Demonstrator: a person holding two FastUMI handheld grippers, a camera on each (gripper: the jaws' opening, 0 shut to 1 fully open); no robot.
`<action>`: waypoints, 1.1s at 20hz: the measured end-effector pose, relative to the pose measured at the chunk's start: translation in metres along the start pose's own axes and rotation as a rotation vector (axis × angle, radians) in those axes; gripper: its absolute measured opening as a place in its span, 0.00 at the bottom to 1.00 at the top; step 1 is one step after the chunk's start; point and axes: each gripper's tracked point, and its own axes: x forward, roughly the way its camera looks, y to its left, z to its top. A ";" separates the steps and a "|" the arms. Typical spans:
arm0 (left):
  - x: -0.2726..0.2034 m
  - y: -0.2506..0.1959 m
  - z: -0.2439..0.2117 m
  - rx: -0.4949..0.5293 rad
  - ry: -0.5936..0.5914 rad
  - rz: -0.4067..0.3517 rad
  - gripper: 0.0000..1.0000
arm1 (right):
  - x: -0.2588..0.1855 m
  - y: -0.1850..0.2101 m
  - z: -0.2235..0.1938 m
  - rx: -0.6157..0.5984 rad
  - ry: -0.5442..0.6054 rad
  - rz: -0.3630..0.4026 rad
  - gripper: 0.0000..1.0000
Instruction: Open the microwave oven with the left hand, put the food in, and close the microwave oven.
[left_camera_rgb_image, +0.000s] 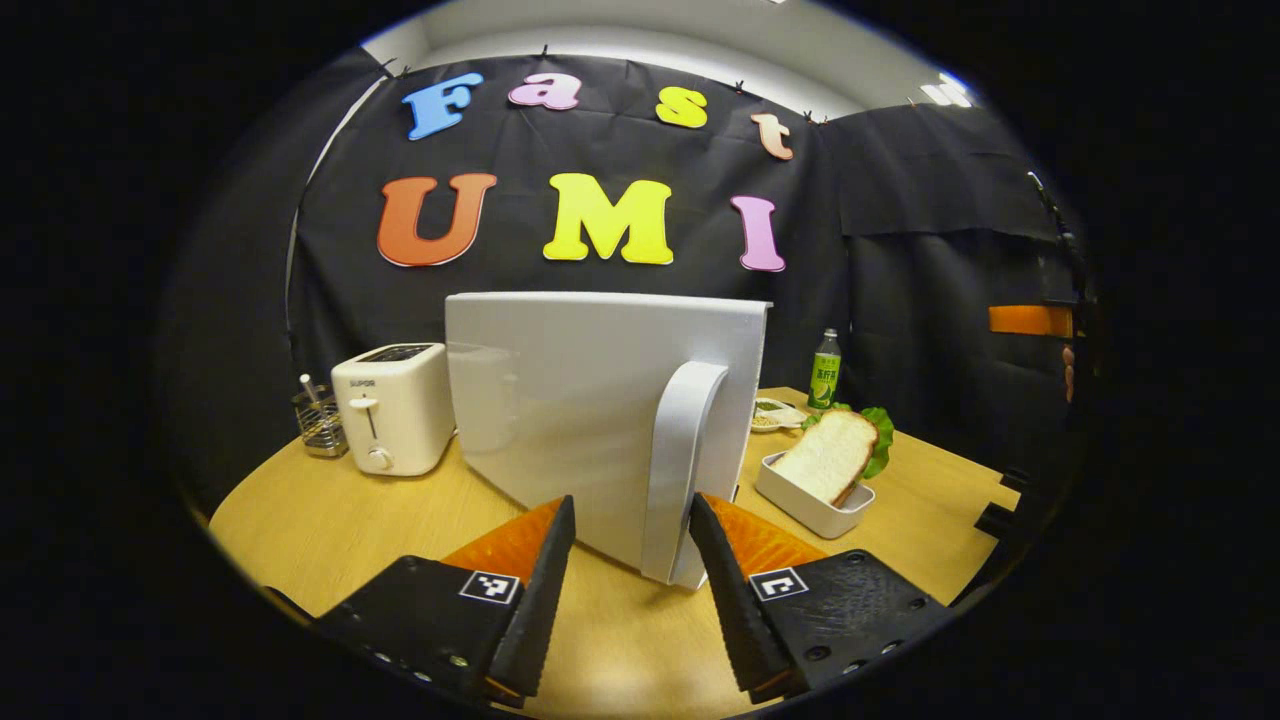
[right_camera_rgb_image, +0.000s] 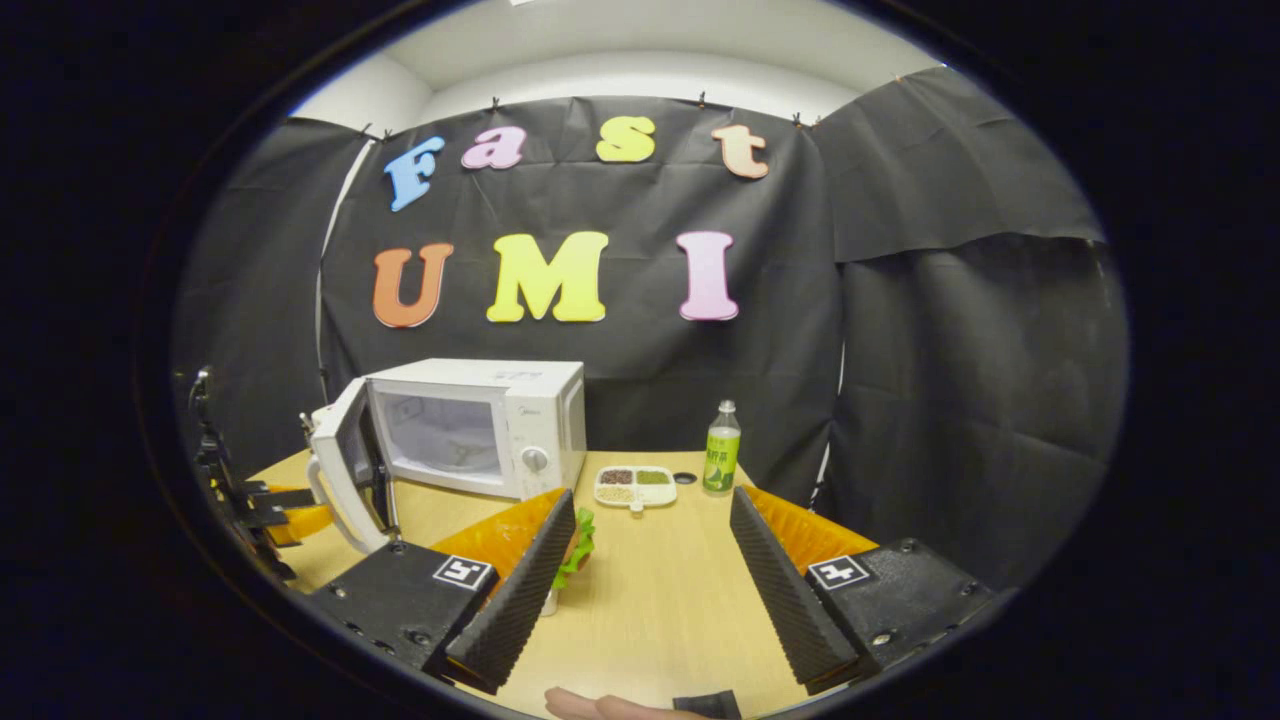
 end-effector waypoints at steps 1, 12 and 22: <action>-0.017 0.024 0.001 0.006 -0.005 0.053 0.77 | 0.005 0.002 -0.003 0.001 0.009 0.006 1.00; -0.107 0.097 0.077 -0.070 -0.123 0.313 0.96 | 0.101 0.034 -0.044 0.038 0.341 0.225 1.00; -0.103 0.077 0.147 0.037 -0.231 0.513 0.95 | 0.159 0.063 -0.119 0.342 0.898 0.592 0.82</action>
